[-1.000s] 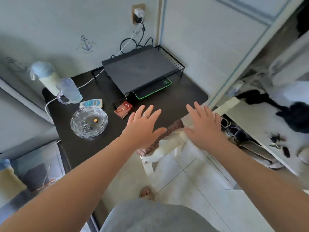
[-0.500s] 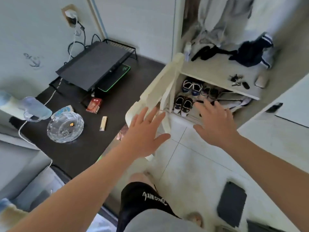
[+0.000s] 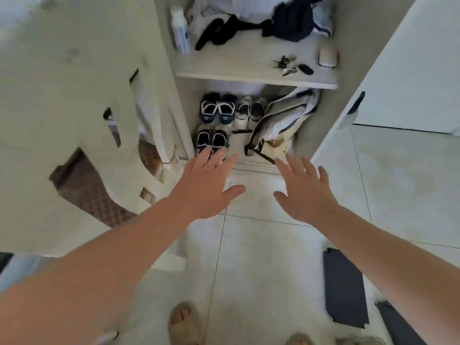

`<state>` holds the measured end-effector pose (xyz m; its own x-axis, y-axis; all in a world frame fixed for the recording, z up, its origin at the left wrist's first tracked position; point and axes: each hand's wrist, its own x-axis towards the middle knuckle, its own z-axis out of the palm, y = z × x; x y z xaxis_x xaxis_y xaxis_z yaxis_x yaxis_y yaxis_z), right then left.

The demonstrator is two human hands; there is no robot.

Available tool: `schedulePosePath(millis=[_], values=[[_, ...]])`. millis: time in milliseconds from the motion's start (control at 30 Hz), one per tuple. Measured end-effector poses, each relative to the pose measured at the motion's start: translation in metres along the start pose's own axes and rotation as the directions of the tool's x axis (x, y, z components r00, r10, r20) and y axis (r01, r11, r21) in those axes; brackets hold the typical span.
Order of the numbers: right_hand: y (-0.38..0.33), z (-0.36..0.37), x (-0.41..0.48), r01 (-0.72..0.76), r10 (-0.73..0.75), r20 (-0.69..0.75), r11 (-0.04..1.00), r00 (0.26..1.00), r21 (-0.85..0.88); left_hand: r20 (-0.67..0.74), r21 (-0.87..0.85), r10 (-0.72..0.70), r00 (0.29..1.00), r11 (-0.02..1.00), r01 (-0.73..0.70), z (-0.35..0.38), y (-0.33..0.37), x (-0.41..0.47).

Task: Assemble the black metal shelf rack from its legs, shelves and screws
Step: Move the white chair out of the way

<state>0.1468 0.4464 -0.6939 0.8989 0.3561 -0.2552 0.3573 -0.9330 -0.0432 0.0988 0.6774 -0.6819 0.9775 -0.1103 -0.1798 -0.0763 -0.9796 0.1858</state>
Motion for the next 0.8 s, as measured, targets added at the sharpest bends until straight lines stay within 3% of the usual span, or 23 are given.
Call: schedulePosePath(millis=[133,300,533,800], values=[[0.027,0.093,0.035,-0.096,0.096,-0.03,0.995,0.995,0.006,-0.076,0.125,0.116,0.99,0.986,-0.106,0.09,-0.02,0.066],[0.052,0.13,0.007,-0.167,0.162,-0.151,0.986,0.975,-0.021,-0.168,0.228,0.211,0.963,0.959,-0.17,0.127,0.003,0.081],[0.056,0.13,-0.165,-0.281,0.289,-0.234,0.957,0.928,0.067,-0.25,0.183,0.314,0.916,0.944,-0.274,0.105,0.092,-0.05],[0.108,0.133,-0.354,-0.399,0.445,-0.284,0.893,0.849,0.209,-0.195,0.207,0.461,0.866,0.882,-0.423,0.11,0.21,-0.155]])
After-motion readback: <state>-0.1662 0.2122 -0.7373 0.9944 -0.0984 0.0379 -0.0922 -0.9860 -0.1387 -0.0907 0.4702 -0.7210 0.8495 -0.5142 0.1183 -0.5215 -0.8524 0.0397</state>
